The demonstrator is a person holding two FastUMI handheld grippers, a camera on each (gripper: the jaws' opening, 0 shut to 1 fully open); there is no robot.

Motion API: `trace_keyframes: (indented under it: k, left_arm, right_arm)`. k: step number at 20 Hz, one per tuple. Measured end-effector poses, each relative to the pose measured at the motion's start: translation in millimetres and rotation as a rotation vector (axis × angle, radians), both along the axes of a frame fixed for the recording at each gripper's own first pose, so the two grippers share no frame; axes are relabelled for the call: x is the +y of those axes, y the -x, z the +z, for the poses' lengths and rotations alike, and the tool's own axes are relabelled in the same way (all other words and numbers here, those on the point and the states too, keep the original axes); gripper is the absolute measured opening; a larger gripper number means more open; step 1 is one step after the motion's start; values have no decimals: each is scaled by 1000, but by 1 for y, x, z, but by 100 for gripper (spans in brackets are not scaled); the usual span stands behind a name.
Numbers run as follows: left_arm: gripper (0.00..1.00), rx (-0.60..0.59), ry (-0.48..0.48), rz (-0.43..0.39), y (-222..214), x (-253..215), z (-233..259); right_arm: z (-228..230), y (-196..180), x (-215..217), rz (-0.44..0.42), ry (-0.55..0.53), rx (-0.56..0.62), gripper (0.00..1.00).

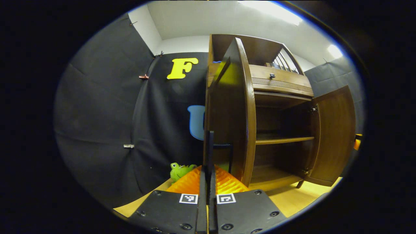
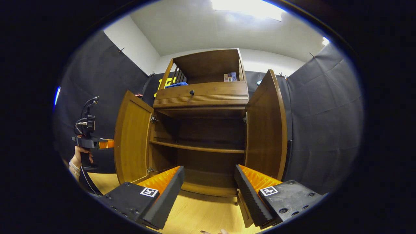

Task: Open the right door of the double-door shoe cabinet with the right hand, and open the left door with the left hand.

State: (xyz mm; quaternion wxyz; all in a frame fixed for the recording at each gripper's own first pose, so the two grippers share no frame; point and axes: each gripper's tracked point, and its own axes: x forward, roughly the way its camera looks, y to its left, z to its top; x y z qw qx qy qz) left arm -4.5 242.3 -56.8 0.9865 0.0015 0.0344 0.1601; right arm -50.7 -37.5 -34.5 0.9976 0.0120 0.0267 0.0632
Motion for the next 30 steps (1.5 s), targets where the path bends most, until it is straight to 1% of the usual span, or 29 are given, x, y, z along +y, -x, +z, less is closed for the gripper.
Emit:
trace_keyframes:
  k: [2,3,4,5,6,7,8,9,11,12,13,15,17,18,19,20,21,22,23,24,25,27,28,30]
  left_arm:
    - [6,10,12,-1,8,2,-4]
    - [7,20,-3,6,14,4,-4]
    - [6,35,-22,24,21,8,-7]
    - [5,48,-40,60,31,14,-6]
    - [5,58,-43,84,41,16,-6]
    - [5,55,-42,99,50,13,0]
    - [3,40,-41,98,57,4,9]
    - [5,17,-50,89,62,-8,22]
    - [5,-14,-53,40,67,-44,38]
    - [3,-28,-48,-13,63,-72,45]
    - [5,-44,-43,-67,57,-97,51]
    - [5,-50,-52,-157,54,-140,58]
    - [52,-55,-83,-190,47,-163,59]
    - [75,-47,-99,-197,42,-171,56]
    - [99,-25,-105,-221,39,-184,53]
    - [99,-6,-95,-247,35,-197,47]
    - [96,-6,-72,-270,32,-209,45]
    - [100,-13,-53,-294,28,-218,48]
    - [100,-19,-43,-304,25,-225,50]
    - [99,-26,-43,-298,24,-228,53]
    - [96,-38,-53,-286,22,-229,57]
    - [95,-62,-65,-270,23,-232,62]
    - [94,-65,-64,-275,24,-235,61]
    - [99,-56,-60,-295,23,-240,60]
  right_arm:
    - [-5,-2,5,15,-6,14,98]
    - [-6,-2,7,21,-4,20,97]
    - [-7,-3,8,26,-2,25,97]
    - [-8,-3,8,30,-1,28,98]
    - [-9,-2,8,34,-2,30,99]
    - [-8,-3,9,36,-3,33,99]
    - [-9,-4,9,37,-1,35,98]
    - [-8,-5,9,34,2,36,97]
    - [-7,-7,6,19,12,31,97]
    - [-4,-9,6,8,21,24,97]
    - [-2,-11,5,-8,32,20,97]
    - [4,-15,7,-22,50,10,97]
    - [16,-15,16,-8,62,-14,97]
    - [20,-15,18,-3,68,-24,97]
    - [24,-14,20,3,76,-32,97]
    - [27,-13,20,8,84,-40,97]
    - [31,-12,21,10,88,-48,97]
    - [34,-11,21,16,90,-56,97]
    - [36,-10,22,22,88,-59,97]
    - [36,-9,22,27,84,-61,95]
    - [37,-9,22,29,78,-60,95]
    - [37,-10,20,26,68,-54,95]
    - [38,-11,20,25,65,-54,97]
    - [39,-10,20,28,61,-54,97]
